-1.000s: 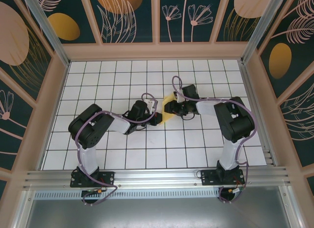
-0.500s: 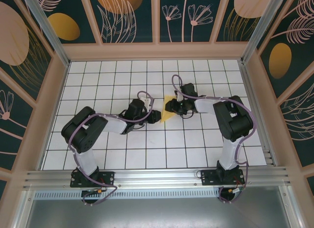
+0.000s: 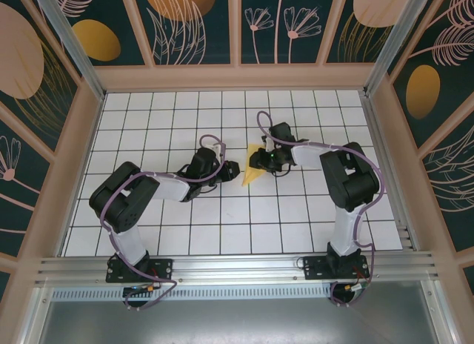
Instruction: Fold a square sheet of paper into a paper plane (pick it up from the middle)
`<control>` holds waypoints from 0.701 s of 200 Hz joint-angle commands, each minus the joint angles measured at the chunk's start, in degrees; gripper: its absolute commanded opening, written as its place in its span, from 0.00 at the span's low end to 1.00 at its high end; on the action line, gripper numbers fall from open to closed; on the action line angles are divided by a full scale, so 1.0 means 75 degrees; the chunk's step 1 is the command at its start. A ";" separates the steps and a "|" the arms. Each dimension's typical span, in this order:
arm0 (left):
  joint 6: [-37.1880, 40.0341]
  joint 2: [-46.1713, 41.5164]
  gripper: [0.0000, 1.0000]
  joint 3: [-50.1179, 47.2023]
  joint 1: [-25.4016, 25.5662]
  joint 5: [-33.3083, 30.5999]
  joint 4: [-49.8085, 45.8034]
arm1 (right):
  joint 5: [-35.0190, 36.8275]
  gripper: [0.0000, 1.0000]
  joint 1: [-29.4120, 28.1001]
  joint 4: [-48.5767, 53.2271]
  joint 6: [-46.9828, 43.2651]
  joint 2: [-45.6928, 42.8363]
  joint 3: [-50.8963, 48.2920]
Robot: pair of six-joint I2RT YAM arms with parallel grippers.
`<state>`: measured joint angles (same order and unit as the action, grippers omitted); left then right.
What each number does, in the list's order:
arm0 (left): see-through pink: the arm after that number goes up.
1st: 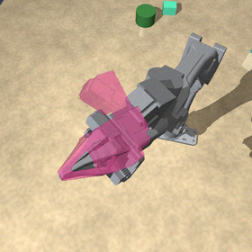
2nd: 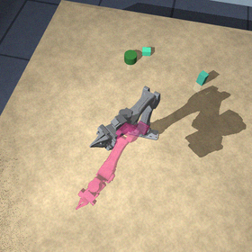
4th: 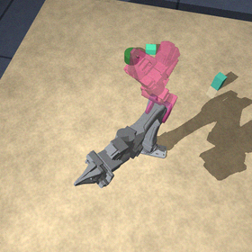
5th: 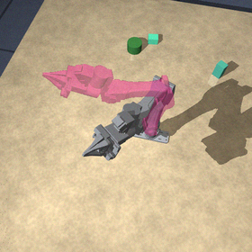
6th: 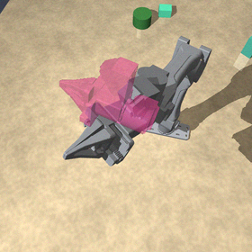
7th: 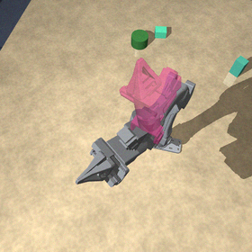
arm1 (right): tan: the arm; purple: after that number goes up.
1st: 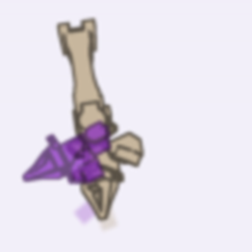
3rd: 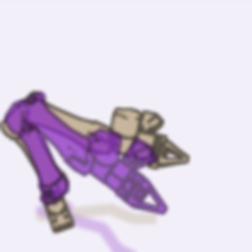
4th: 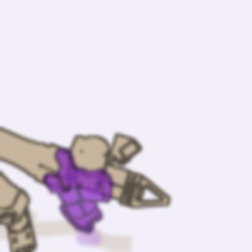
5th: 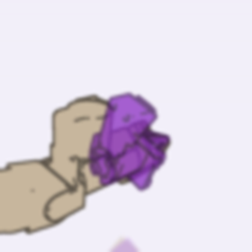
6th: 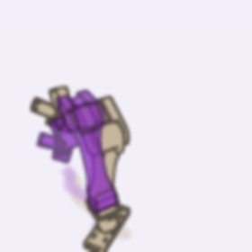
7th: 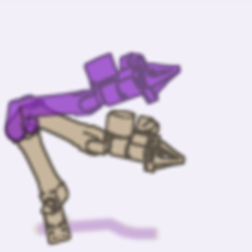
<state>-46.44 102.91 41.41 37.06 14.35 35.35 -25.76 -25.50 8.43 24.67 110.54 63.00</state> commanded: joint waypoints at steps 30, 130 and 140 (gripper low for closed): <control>-0.0430 0.0108 0.19 0.0306 -0.0069 0.0427 -0.0141 | 0.0956 0.40 -0.0034 0.1373 -0.0446 0.0929 0.0139; -0.0981 0.0927 0.12 0.0799 -0.0073 0.1426 0.0379 | 0.1488 0.43 -0.0222 0.2058 -0.0103 0.1512 0.0608; -0.1026 0.0993 0.11 0.0825 -0.0065 0.1516 0.0476 | 0.1508 0.43 -0.0233 0.2086 -0.0044 0.1555 0.0632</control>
<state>-52.80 108.60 45.65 37.01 22.94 36.49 -23.99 -26.52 18.57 23.44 114.17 70.57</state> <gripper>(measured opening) 0.117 0.431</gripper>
